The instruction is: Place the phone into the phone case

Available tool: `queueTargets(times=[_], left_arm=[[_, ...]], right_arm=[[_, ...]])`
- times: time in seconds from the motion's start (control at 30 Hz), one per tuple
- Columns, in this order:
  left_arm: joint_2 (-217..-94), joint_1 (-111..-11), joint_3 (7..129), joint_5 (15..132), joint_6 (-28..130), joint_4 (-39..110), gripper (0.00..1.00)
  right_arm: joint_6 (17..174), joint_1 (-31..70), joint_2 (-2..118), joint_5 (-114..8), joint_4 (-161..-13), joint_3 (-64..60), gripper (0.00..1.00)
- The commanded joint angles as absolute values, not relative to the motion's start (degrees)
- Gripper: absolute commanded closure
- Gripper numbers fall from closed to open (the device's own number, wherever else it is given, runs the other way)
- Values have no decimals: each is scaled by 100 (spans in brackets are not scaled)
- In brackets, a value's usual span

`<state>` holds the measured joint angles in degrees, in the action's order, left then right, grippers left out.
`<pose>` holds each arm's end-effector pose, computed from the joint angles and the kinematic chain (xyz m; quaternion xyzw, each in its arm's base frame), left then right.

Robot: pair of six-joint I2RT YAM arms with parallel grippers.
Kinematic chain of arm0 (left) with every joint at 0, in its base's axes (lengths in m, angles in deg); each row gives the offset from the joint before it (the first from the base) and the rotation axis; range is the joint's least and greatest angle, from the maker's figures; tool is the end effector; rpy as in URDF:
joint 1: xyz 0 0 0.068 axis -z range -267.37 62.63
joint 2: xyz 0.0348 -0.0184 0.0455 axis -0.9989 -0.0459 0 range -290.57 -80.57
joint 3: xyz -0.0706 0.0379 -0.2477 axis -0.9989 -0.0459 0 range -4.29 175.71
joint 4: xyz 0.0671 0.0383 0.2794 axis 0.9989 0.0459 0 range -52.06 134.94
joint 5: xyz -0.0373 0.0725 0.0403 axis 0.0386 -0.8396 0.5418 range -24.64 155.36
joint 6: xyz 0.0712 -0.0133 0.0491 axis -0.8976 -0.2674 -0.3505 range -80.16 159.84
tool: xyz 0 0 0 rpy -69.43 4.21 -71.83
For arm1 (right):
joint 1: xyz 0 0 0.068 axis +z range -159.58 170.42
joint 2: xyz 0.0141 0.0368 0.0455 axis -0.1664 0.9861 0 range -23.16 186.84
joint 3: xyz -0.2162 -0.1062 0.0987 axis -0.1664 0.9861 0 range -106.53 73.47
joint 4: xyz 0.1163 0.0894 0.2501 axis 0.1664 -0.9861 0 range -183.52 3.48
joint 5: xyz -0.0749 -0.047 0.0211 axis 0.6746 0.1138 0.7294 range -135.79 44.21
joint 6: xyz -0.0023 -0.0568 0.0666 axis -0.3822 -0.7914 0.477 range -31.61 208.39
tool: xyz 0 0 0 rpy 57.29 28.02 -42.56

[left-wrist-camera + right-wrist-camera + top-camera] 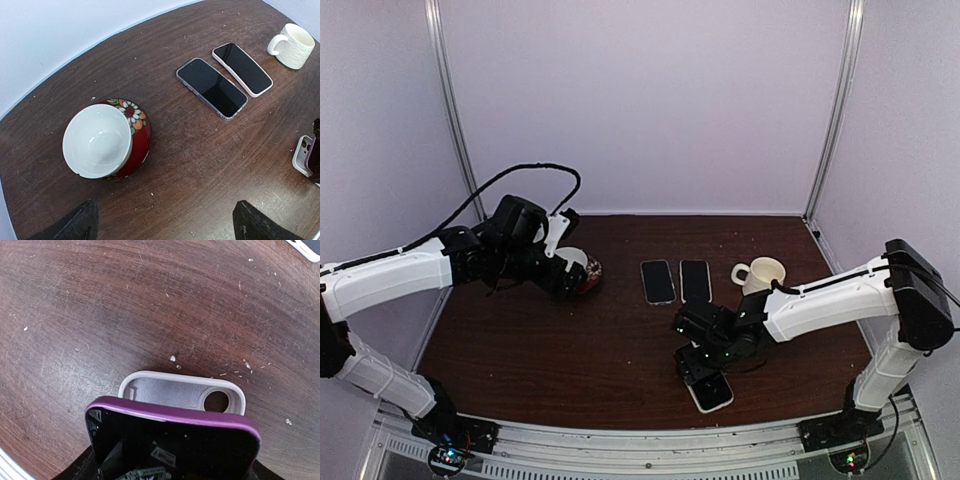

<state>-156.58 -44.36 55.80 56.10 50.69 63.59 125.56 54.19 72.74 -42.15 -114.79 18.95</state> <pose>0.2666 -0.2316 0.2395 0.2200 0.8826 -0.1195 0.3979 0.1566 0.3070 0.0844 -0.2209 0.9587 0.1163 0.1365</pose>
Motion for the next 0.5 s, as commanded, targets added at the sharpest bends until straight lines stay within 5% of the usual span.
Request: queueTargets(times=[0.0, 0.2, 0.47], left_arm=[[-15671, -4465, 5639, 5666, 5011, 6334, 2], [-15660, -4465, 5644, 5673, 5001, 6333, 3], [-15655, -4465, 5644, 5683, 4977, 6328, 2]], right_arm=[[12672, 5419, 7443, -3940, -11753, 1755, 34], [12713, 5419, 7495, -3709, -12081, 1579, 2], [12583, 5420, 7233, -3488, -12729, 1133, 0]])
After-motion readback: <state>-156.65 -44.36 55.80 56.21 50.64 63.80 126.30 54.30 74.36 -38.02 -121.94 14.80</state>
